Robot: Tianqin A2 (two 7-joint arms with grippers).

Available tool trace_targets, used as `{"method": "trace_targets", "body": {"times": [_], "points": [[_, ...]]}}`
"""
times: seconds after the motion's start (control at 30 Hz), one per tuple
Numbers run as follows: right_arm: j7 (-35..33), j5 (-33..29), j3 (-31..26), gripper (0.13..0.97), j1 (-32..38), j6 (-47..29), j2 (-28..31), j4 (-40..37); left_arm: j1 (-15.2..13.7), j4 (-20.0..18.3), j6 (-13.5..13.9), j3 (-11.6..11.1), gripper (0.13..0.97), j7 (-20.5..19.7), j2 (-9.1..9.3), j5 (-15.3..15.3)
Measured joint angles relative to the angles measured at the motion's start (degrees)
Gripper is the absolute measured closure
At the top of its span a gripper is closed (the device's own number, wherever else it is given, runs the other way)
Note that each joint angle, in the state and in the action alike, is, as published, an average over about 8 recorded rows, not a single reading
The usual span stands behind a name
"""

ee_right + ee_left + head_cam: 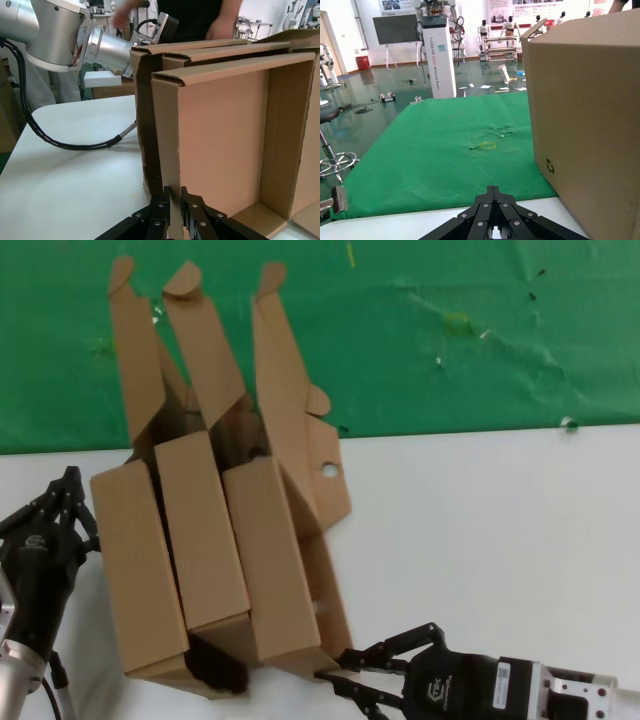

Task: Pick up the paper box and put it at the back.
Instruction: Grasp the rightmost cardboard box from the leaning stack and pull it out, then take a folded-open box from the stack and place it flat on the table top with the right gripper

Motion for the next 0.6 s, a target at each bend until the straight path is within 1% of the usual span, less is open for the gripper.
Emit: {"method": "trace_targets", "body": {"times": [0.23, 0.43, 0.6], "points": [[-0.37, 0.12, 0.04, 0.921, -0.11, 0.4, 0.3, 0.46, 0.0, 0.0, 0.0, 0.0, 0.954, 0.02, 0.0, 0.0], [-1.04, 0.05, 0.67, 0.936, -0.62, 1.08, 0.89, 1.71, 0.0, 0.0, 0.0, 0.0, 0.954, 0.02, 0.0, 0.0], [-1.18, 0.32, 2.85, 0.945, -2.68, 2.14, 2.84, 4.55, 0.0, 0.0, 0.0, 0.0, 0.954, 0.02, 0.0, 0.0]]}}
